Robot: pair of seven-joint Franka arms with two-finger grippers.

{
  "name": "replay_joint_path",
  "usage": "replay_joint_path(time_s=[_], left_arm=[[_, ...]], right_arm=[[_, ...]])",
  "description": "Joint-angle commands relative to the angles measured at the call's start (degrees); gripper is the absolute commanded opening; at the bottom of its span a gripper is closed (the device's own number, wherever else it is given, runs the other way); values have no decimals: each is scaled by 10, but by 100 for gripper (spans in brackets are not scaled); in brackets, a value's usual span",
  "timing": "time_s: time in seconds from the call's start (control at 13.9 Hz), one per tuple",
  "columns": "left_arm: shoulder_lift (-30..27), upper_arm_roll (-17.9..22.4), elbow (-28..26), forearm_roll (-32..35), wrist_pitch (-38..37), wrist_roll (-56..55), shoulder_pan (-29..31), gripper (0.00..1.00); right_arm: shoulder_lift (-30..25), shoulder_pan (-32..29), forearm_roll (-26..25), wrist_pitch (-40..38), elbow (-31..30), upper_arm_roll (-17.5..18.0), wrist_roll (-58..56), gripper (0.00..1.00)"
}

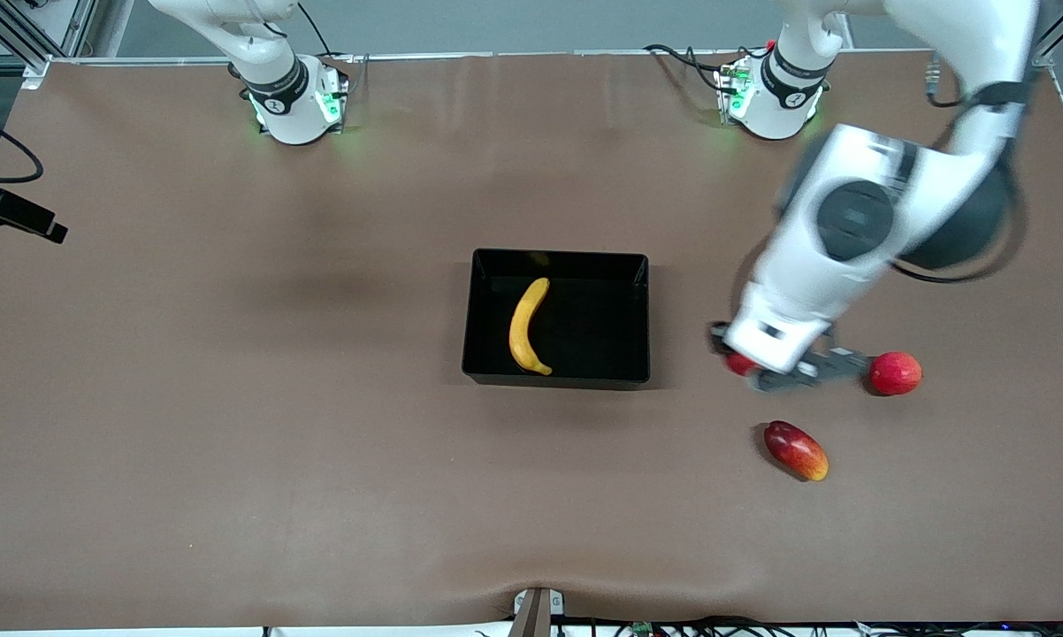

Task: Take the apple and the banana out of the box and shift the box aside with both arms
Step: 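Carry the apple out and set it beside the plum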

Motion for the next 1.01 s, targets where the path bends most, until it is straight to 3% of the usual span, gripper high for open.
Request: replay_joint_path(time_s=[0.0,0.29,0.94], left_arm=[[20,-6,-4,6,-9,73,54,0],[85,-4,-11,19,16,89,121,0],[166,-1,-46,54,135,87,171,0]], right_arm=[[2,-14,1,-2,6,10,3,100],[2,-14,1,-2,6,10,3,100],[2,-13,2,0,8,10,3,100]])
